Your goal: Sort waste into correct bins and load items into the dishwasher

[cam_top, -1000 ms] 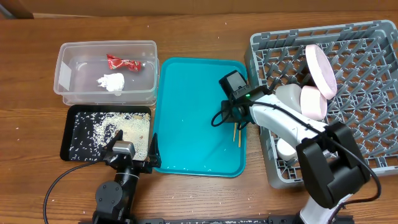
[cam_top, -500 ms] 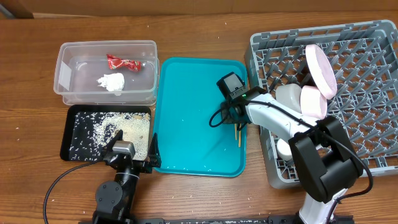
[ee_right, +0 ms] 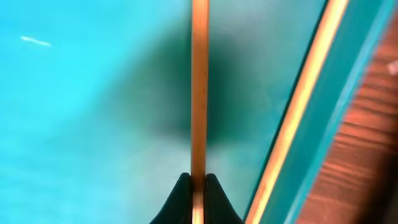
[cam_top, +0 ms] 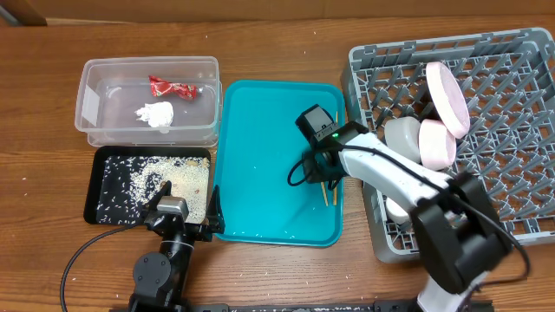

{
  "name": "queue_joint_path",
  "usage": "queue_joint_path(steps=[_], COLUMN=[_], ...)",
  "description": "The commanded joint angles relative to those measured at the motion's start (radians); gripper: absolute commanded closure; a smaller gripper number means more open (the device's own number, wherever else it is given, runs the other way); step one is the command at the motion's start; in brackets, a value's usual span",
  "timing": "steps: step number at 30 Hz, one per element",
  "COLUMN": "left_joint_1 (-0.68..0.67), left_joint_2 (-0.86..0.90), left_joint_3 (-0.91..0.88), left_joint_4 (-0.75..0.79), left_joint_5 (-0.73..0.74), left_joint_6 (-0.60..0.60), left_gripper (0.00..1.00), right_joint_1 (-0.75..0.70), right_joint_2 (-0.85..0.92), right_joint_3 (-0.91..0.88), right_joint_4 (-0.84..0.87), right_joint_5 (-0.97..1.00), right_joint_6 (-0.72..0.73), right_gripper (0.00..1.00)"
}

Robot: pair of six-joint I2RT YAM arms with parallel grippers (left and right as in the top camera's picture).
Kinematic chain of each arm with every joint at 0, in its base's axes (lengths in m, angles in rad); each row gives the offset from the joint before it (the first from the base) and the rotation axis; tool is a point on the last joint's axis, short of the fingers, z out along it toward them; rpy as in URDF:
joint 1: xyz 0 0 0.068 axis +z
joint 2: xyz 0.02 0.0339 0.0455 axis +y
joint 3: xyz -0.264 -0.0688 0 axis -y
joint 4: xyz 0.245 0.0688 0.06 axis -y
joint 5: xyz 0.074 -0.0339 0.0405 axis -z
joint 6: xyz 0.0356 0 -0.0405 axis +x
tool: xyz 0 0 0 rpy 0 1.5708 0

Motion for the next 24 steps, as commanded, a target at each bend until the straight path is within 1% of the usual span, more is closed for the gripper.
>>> queue_joint_path(steps=[1,4,7,9,11,14,17,21,23,24], left_joint_1=[0.01,0.01,0.01,0.01,0.01,0.01,0.01,0.01,0.01,0.01], left_joint_2=[-0.009,-0.009,-0.009,-0.009,-0.009,-0.009,-0.009,-0.009,-0.009,-0.009], left_joint_3=[-0.003,-0.003,-0.003,-0.003,-0.003,-0.003,-0.003,-0.003,-0.003,-0.003], left_joint_4=[0.003,0.003,0.003,0.003,0.003,0.003,0.003,0.003,0.003,0.003], left_joint_5=[-0.011,-0.011,-0.011,-0.011,-0.011,-0.011,-0.011,-0.011,-0.011,-0.011], left_joint_6=[0.018,0.018,0.018,0.018,0.018,0.018,0.018,0.018,0.018,0.018], left_gripper=[0.0,0.0,0.0,0.0,0.0,0.0,0.0,0.0,0.0,0.0], right_joint_1=[-0.013,-0.066,-0.143,-0.196,-0.255,-0.312,-0.321,-0.317,-0.317,-0.317], right_joint_2=[-0.207,-0.329,-0.401,-0.414,-0.401,-0.343,-0.277,-0.22,-0.21,-0.21], right_joint_3=[0.098,0.106,0.106,0.106,0.102,0.102,0.101,0.101,0.101,0.102], right_joint_4=[0.001,-0.003,-0.037,-0.056,-0.082,-0.126,-0.168,-0.167,-0.159,-0.151], right_joint_5=[-0.016,0.05,0.14,0.15,0.15,0.135,0.135,0.148,0.158,0.156], right_joint_6=[0.018,0.018,0.01,-0.051,-0.113,-0.15,-0.176,-0.193,-0.193,-0.193], right_gripper=[0.96,0.96,0.96,0.96,0.96,0.96,0.96,0.96,0.94,0.9])
